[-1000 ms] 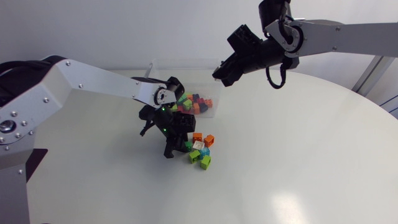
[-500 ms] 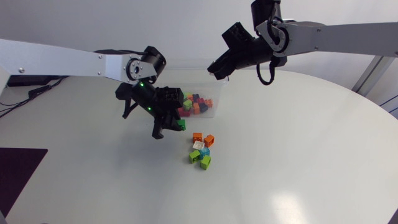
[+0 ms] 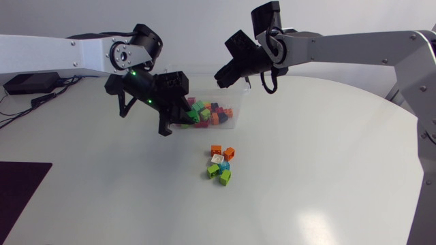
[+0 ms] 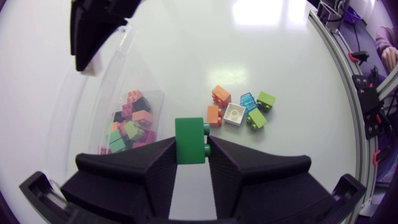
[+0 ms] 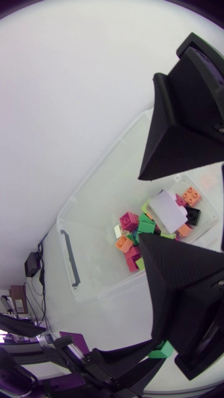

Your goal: Place the duplo bricks in the container

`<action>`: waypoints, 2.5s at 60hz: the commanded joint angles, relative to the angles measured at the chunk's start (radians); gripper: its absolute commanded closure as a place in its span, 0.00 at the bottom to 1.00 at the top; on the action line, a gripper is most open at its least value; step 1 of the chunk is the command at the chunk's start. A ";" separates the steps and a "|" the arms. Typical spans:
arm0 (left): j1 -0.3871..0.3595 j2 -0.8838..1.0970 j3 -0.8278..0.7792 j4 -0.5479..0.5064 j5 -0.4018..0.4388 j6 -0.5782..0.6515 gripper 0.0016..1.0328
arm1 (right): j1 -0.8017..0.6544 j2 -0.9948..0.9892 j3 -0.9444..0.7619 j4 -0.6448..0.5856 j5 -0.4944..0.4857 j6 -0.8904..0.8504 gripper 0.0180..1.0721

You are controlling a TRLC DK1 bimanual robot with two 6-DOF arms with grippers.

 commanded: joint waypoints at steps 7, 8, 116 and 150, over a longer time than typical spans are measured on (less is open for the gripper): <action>0.030 -0.041 0.039 0.065 0.025 -0.072 0.73 | 0.001 -0.025 0.011 0.013 0.018 0.027 0.07; 0.032 -0.041 0.044 0.075 0.029 -0.083 0.73 | 0.000 -0.032 0.007 0.013 0.018 0.028 0.07; 0.073 0.278 0.464 0.361 -0.125 -0.431 0.05 | 0.060 -0.366 -0.717 -0.036 0.080 -0.127 0.07; 0.059 -0.061 0.063 0.311 -0.056 -0.308 0.05 | 0.103 -0.190 -0.559 -0.146 0.144 0.011 0.08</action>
